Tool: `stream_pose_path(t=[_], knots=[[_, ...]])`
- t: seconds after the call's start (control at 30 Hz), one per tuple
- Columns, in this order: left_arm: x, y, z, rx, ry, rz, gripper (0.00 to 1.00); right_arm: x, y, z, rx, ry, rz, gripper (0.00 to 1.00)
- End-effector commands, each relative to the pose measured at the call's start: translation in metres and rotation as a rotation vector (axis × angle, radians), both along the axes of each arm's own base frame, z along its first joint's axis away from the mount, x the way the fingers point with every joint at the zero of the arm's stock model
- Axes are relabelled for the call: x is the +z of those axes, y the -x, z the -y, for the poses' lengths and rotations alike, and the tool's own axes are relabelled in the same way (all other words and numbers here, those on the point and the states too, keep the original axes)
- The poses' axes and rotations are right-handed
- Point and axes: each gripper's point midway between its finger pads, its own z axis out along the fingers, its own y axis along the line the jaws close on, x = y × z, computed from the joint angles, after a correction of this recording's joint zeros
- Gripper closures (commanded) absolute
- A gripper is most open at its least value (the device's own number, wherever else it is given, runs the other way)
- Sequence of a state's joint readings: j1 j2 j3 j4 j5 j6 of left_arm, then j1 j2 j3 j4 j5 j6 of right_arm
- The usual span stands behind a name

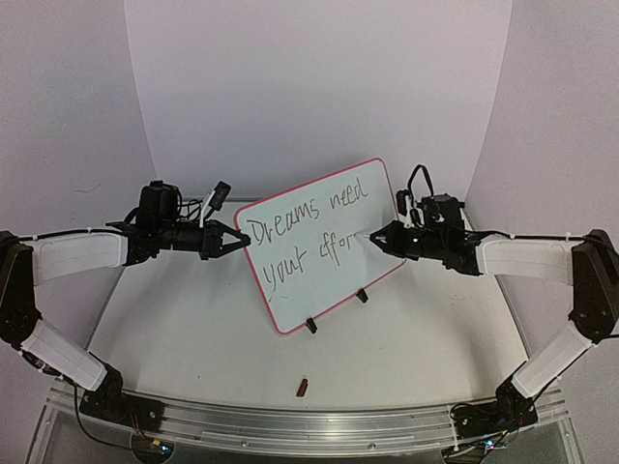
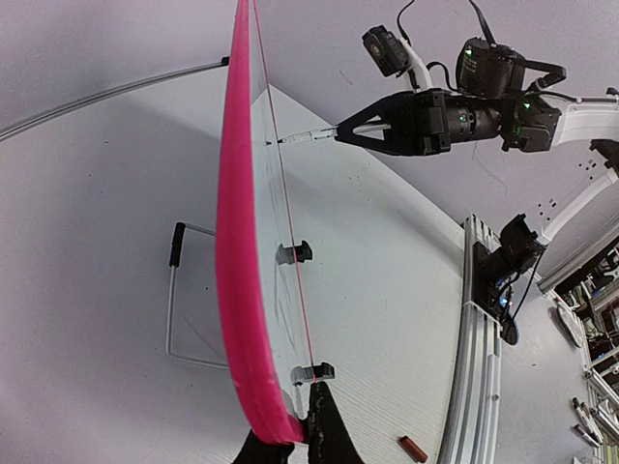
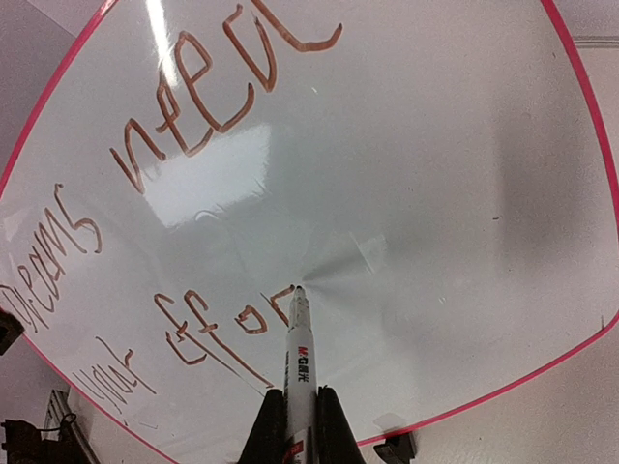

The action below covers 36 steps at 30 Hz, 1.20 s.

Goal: Write a sentence on the whiteboard

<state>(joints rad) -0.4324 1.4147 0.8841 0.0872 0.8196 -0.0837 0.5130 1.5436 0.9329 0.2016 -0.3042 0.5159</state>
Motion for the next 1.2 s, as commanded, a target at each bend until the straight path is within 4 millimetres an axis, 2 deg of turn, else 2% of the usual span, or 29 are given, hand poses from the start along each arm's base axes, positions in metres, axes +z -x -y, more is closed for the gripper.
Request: stream_pose_path(t=[0.0, 0.5, 0.63, 0.9, 1.17], knots=[[-0.027, 0.002, 0.003, -0.029, -0.092, 0.029, 1.0, 0.011, -0.011, -0.001, -0.009, -0.008, 0.04, 1.0], [-0.027, 0.002, 0.002, -0.028, -0.093, 0.031, 1.0, 0.011, -0.022, 0.018, -0.09, 0.003, 0.043, 1.0], [-0.026, 0.002, 0.002, -0.027, -0.093, 0.033, 1.0, 0.018, -0.02, 0.017, -0.072, -0.01, 0.054, 1.0], [-0.026, 0.002, 0.002, -0.028, -0.092, 0.033, 1.0, 0.048, -0.01, 0.015, -0.038, -0.048, 0.113, 1.0], [-0.027, 0.002, 0.003, -0.027, -0.093, 0.03, 1.0, 0.047, -0.02, 0.003, 0.0, -0.055, 0.113, 1.0]])
